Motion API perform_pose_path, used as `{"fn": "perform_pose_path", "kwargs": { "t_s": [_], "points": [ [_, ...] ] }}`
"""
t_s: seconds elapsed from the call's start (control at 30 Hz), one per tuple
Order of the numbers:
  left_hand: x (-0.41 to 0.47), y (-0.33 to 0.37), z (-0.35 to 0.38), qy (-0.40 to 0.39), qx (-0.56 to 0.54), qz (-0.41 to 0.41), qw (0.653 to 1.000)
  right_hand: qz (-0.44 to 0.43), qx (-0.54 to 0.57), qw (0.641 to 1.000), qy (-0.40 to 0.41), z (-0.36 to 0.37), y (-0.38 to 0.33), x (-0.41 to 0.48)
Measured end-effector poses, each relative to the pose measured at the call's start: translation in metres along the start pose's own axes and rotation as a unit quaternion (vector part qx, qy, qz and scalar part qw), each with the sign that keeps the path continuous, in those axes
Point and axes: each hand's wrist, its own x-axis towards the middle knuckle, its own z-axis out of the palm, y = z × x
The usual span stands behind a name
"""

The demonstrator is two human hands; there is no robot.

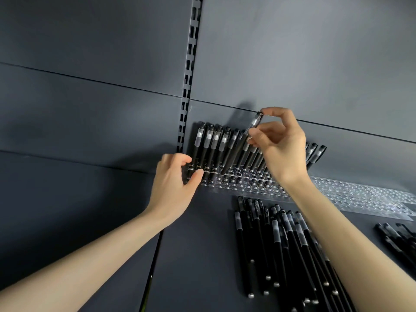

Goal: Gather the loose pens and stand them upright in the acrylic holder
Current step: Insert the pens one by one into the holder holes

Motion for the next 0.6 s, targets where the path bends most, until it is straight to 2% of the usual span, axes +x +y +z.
{"fn": "perform_pose_path", "kwargs": {
  "t_s": [0.23, 0.6],
  "points": [
    [0.010, -0.015, 0.002, -0.067, 0.006, -0.062, 0.996, -0.021, -0.040, 0.999, 0.024, 0.007, 0.014, 0.007],
    [0.013, -0.016, 0.001, -0.046, 0.013, -0.058, 0.997, -0.015, -0.096, 0.995, -0.032, 0.021, 0.029, -0.004]
  ]
}}
